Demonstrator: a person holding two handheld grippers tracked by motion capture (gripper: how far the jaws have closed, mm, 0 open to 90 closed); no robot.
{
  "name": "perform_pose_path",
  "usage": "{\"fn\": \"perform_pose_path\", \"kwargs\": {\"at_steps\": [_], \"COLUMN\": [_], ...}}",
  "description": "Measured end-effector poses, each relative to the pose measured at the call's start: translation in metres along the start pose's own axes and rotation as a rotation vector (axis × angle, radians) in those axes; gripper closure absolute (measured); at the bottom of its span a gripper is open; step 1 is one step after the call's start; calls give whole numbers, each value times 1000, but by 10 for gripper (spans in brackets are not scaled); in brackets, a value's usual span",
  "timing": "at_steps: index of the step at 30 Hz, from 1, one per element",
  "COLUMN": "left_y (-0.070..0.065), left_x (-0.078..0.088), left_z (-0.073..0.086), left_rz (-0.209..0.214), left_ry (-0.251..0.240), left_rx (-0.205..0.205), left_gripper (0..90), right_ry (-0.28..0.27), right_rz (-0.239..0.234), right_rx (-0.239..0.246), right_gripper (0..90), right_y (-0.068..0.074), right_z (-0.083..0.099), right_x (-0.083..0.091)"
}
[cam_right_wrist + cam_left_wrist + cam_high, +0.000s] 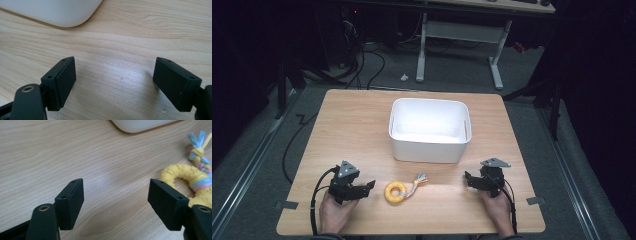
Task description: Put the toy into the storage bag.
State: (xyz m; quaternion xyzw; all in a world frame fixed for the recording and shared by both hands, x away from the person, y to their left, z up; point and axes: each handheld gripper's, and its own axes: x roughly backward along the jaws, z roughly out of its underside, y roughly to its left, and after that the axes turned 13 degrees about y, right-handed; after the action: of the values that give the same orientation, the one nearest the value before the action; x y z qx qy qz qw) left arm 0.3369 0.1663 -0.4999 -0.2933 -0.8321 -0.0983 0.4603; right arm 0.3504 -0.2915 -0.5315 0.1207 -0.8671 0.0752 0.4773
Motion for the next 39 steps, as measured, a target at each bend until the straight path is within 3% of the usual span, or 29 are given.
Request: {"fn": "perform_pose_path", "kwargs": {"at_steps": [10,22,39], "left_y": [-13,-34,-55], "left_x": [8,10,-13], "left_z": [-11,-24,-36], "left_rz": [41,64,51], "left_ry": [10,56,177], "left_rx": [-20,-83,-158], "left_gripper": [307,349,413], "right_ry": [0,0,0], "right_rz": [0,0,0], "right_rx": [0,1,0], "right_gripper": [188,188,187], "right_y": [0,0,0], "right_z": [0,0,0], "right_x": [0,0,0]}}
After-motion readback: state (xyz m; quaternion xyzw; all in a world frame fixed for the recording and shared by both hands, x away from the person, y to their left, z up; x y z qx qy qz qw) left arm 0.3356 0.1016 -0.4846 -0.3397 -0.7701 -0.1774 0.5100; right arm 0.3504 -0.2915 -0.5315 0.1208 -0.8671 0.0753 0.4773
